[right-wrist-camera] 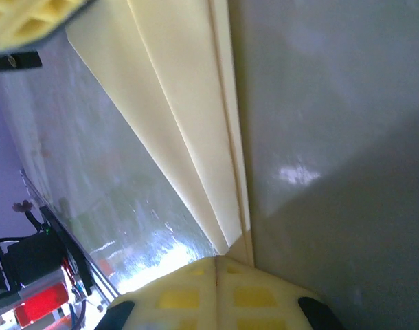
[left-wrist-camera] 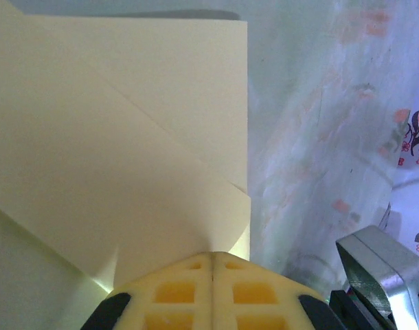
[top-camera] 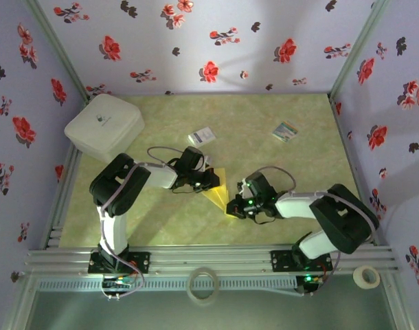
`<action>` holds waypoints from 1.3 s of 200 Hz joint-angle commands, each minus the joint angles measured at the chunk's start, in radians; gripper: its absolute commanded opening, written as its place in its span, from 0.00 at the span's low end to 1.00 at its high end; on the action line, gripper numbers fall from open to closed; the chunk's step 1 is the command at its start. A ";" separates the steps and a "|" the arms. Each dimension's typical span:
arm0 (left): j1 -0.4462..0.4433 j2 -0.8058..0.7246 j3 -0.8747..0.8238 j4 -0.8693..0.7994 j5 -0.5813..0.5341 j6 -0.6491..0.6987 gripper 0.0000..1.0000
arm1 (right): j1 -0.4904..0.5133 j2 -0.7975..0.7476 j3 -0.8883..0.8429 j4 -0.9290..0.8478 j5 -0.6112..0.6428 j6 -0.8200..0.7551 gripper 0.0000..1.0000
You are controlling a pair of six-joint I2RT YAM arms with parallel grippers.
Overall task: Fold a paper plane with a square sheet of paper (pick it up from the middle)
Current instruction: Fourth fold the wing at the center of the table.
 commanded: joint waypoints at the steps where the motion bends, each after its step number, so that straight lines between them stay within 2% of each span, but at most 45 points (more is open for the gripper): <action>1: 0.016 0.031 -0.031 -0.046 -0.051 -0.005 0.00 | 0.011 -0.049 -0.026 -0.145 0.061 0.024 0.04; 35: 0.015 0.016 -0.045 -0.031 -0.051 -0.013 0.00 | 0.008 -0.138 0.025 -0.254 0.119 -0.008 0.04; 54: 0.014 0.009 -0.051 -0.019 -0.051 -0.020 0.00 | 0.008 -0.148 0.066 -0.249 0.119 -0.007 0.04; 143: 0.014 -0.020 -0.065 0.005 -0.053 -0.033 0.00 | -0.018 0.125 0.246 -0.110 0.084 -0.005 0.07; 168: 0.013 -0.023 -0.062 0.010 -0.050 -0.029 0.01 | -0.022 0.165 0.230 -0.118 0.073 -0.023 0.06; 193: 0.015 -0.021 -0.040 -0.003 -0.039 -0.015 0.03 | -0.027 0.177 0.196 -0.187 0.114 -0.052 0.03; 238: 0.012 -0.037 0.018 -0.019 0.008 0.005 0.04 | -0.028 0.184 0.145 -0.174 0.116 -0.061 0.01; 260: 0.005 -0.068 0.025 -0.051 -0.005 0.013 0.04 | -0.033 0.178 0.138 -0.157 0.119 -0.052 0.00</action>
